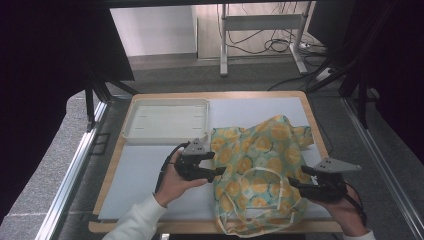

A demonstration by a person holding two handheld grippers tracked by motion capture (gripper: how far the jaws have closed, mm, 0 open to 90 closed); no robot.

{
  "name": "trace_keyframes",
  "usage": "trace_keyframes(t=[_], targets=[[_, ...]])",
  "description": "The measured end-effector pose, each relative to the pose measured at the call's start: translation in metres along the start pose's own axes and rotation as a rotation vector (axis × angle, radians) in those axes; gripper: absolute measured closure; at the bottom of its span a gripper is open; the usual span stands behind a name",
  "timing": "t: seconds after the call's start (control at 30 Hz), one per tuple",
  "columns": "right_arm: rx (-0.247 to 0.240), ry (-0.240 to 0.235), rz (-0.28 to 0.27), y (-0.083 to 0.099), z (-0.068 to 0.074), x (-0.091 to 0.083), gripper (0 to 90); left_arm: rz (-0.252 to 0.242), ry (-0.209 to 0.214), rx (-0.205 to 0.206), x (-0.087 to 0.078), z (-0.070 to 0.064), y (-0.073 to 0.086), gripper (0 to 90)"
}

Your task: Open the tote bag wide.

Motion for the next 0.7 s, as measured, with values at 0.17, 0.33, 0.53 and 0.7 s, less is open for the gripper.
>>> trace_keyframes(t=[0.17, 0.33, 0.53, 0.7], targets=[[0.001, -0.068, 0.063, 0.016, 0.012, 0.014, 35.1, 0.035, 0.026, 0.017, 0.008, -0.009, 0.001, 33.5], [-0.026, -0.141, 0.079, 0.024, 0.029, 0.015, 34.7, 0.061, 0.028, 0.037, 0.014, -0.013, 0.003, 33.0], [-0.057, -0.236, 0.098, 0.036, 0.048, 0.016, 34.5, 0.064, 0.027, 0.034, 0.015, -0.011, 0.004, 32.9], [-0.064, -0.261, 0.134, 0.044, 0.052, 0.022, 34.5, 0.064, 0.024, 0.023, 0.016, -0.009, 0.005, 32.9]])
Point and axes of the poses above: each handheld gripper's, and its own axes: x roughly forward along the jaws, y roughly out of its underside, z roughly to its left, the point moved 1 cm from there along x, roughly forward along the jaws, and after that the axes turned 6 degrees about -y, right-handed, at the moved point
